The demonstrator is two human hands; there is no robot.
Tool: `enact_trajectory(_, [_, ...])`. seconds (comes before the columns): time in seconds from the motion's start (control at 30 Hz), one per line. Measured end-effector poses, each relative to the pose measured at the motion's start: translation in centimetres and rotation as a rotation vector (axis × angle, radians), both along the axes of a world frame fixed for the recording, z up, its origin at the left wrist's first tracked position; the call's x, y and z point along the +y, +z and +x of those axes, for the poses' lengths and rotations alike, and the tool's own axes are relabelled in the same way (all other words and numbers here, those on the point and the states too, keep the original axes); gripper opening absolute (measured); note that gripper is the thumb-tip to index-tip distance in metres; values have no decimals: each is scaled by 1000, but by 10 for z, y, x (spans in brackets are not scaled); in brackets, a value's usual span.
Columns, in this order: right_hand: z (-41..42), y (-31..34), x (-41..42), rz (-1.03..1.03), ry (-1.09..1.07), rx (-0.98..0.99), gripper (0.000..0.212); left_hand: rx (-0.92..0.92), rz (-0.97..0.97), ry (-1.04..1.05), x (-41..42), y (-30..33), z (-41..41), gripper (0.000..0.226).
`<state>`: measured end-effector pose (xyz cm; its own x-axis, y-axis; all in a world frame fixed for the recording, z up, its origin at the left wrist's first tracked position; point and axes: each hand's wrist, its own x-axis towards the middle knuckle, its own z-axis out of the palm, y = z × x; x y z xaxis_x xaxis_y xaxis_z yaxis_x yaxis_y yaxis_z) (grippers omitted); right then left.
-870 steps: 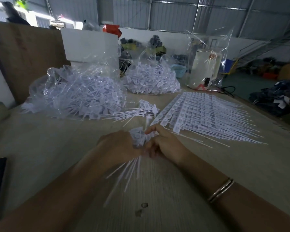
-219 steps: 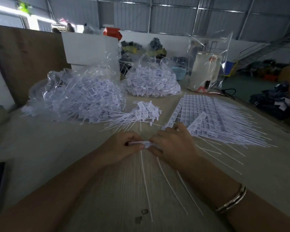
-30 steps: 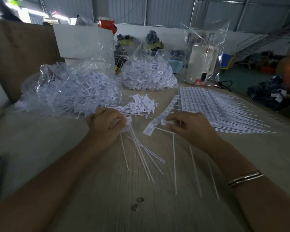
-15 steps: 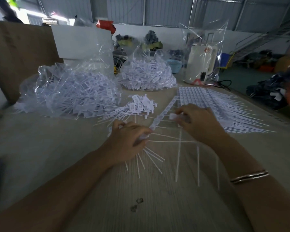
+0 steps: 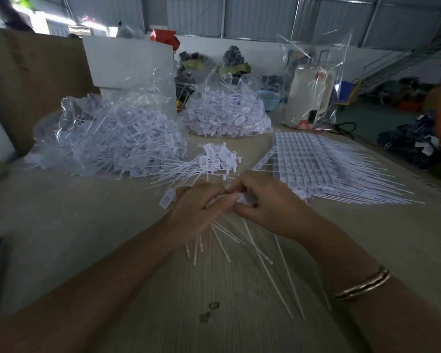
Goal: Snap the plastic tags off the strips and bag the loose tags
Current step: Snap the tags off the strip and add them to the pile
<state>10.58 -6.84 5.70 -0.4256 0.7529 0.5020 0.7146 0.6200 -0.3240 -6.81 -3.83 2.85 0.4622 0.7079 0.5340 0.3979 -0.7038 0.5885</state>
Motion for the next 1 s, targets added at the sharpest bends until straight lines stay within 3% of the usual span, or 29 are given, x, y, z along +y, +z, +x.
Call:
enact_trajectory(0.1, [14,0,1,-103,4,45,21,15,-42,67,5,2,-6,23])
enact_trajectory(0.23, [22,-3,4,-103,-96,-58,18,44,-82,34,8,-4,-8,22])
enact_trajectory(0.4, [22,-1,8,-189,-57,60,18,82,158,64,12,-2,-12,29])
enact_trajectory(0.5, [24,1,8,-229,-42,136,13,77,208,24,12,2,-14,36])
enact_trajectory(0.6, [46,2,9,-183,-125,171,18,-47,213,33,14,3,-28,25])
enact_trajectory(0.67, [56,2,7,-149,-155,226,13,-86,139,129,19,6,-42,18])
enact_trajectory(0.77, [42,0,5,-107,-119,221,5,53,78,314,32,3,-53,30])
enact_trajectory(0.9, [15,-8,9,-83,-92,95,23,245,83,575,34,-4,-48,47])
enact_trajectory(1.0, [0,-13,10,-19,-86,37,26,158,91,295,21,4,-29,52])
